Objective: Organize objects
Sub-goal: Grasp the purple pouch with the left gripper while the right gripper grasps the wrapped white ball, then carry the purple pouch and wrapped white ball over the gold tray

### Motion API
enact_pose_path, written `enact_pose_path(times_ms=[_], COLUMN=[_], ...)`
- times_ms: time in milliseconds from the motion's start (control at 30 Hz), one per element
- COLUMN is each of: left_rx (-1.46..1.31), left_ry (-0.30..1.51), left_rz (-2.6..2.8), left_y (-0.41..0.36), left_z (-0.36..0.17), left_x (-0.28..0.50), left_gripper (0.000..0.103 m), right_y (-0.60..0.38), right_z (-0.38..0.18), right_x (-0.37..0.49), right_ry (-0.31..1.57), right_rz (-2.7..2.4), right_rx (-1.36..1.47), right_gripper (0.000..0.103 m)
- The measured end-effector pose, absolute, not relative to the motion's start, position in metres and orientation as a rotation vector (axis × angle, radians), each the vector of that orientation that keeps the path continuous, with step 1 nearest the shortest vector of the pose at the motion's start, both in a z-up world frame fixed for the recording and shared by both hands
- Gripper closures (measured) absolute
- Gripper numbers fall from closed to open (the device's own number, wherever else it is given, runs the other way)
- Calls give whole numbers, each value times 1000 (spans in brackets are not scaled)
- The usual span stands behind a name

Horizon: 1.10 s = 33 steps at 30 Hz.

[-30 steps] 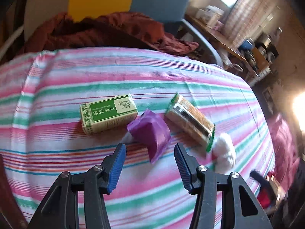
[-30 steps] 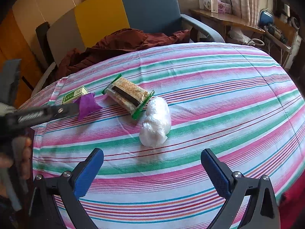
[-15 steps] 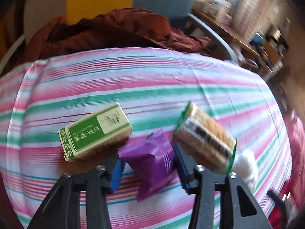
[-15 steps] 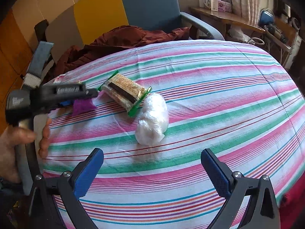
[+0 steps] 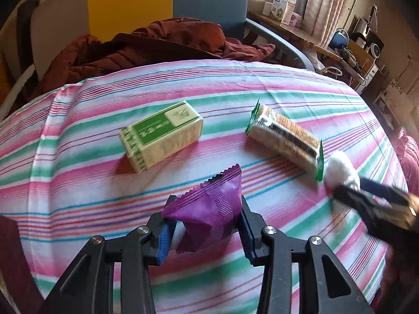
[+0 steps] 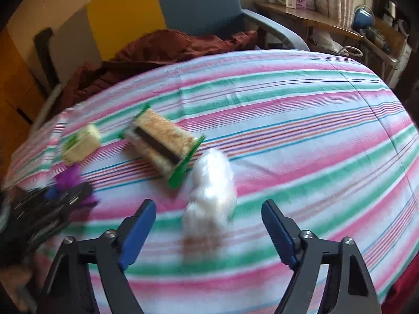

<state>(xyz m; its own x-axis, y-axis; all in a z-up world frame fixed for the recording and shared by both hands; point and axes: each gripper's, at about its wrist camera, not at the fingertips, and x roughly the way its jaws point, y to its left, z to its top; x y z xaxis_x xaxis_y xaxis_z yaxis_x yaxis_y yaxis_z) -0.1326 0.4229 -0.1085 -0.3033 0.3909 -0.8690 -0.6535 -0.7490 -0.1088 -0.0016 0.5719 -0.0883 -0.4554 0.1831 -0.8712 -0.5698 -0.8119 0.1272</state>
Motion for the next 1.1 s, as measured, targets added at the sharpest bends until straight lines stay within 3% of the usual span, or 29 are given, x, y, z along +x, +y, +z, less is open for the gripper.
enact_pose_path(times_ms=[67, 100, 133, 633, 1100], left_rx=[-1277, -1278, -1277, -1068, -982], left_ry=[363, 362, 362, 325, 257], left_rz=[2090, 2090, 2092, 2193, 2356], left_y=[417, 415, 412, 348, 247], left_z=[-108, -108, -107, -45, -1], left_x=[-128, -127, -125, -70, -43], left_gripper=[60, 60, 60, 60, 60], right_y=[577, 578, 577, 510, 422], right_z=[-98, -103, -102, -97, -89], right_x=[-13, -16, -16, 22, 5], right_ry=[542, 523, 488, 494, 500], right_rz=[2247, 2229, 2228, 2345, 2517], right_rx=[-1327, -1342, -1333, -1428, -1487], right_gripper=[50, 55, 68, 68, 68])
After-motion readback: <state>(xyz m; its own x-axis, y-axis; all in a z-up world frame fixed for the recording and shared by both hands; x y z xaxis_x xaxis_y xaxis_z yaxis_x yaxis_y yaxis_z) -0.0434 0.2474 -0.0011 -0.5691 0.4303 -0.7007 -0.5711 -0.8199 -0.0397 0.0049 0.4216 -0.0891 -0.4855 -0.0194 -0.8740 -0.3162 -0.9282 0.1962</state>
